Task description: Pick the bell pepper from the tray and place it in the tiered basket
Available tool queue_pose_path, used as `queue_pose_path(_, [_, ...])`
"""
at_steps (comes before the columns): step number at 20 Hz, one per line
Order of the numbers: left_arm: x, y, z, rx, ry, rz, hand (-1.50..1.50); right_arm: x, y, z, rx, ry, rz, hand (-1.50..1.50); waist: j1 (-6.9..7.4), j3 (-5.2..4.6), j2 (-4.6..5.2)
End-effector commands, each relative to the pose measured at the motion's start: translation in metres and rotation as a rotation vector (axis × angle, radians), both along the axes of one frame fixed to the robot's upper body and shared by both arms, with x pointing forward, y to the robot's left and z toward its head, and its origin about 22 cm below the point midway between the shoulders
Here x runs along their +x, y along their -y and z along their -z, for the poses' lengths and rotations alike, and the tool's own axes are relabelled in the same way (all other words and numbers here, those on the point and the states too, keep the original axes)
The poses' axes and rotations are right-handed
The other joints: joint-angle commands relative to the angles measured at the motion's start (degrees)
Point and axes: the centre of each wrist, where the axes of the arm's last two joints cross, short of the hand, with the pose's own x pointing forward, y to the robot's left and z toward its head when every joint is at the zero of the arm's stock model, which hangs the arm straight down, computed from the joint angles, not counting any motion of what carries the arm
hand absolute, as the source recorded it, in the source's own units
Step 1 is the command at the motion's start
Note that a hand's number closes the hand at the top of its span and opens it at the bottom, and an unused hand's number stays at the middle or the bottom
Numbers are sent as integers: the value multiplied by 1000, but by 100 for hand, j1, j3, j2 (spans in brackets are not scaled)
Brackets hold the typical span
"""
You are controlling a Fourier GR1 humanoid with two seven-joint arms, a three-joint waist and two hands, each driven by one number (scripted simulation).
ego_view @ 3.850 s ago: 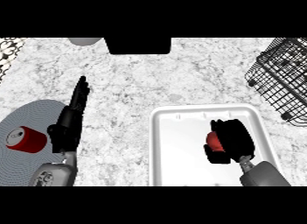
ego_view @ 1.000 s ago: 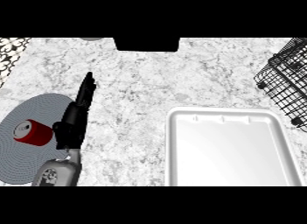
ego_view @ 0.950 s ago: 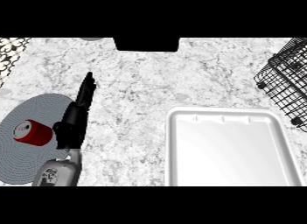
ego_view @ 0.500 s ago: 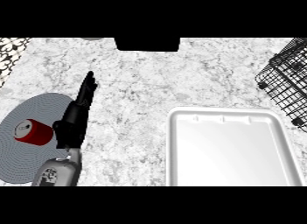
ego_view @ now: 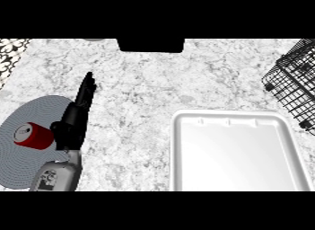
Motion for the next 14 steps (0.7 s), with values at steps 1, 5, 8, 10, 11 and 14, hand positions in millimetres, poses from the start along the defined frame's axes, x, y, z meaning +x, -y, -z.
queue_pose_path(1, [-6, 4, 7, 6, 9, 9, 0, -34, 30, -16, 130, 17, 121, -150, 23, 7, 20])
queue_pose_path(5, [-3, -3, -3, -15, 2, 8, 0, -76, 59, -4, 242, 42, 157, -150, -20, 37, 53])
queue_pose_path(8, [-9, -4, 4, -7, 8, -10, 0, -112, 77, -14, 273, 46, 140, -150, -98, 50, 34])
queue_pose_path(10, [-2, -17, -1, -7, 7, -34, 0, -117, 80, 13, 272, 34, 144, -150, -135, 68, 65])
queue_pose_path(11, [-7, -7, 6, -24, -8, -23, 0, -123, 82, 14, 282, 31, 139, -150, -143, 72, 61])
queue_pose_path(14, [-6, -9, 2, -17, 10, -25, 0, -139, 89, 16, 314, 20, 111, -150, -219, 96, 57])
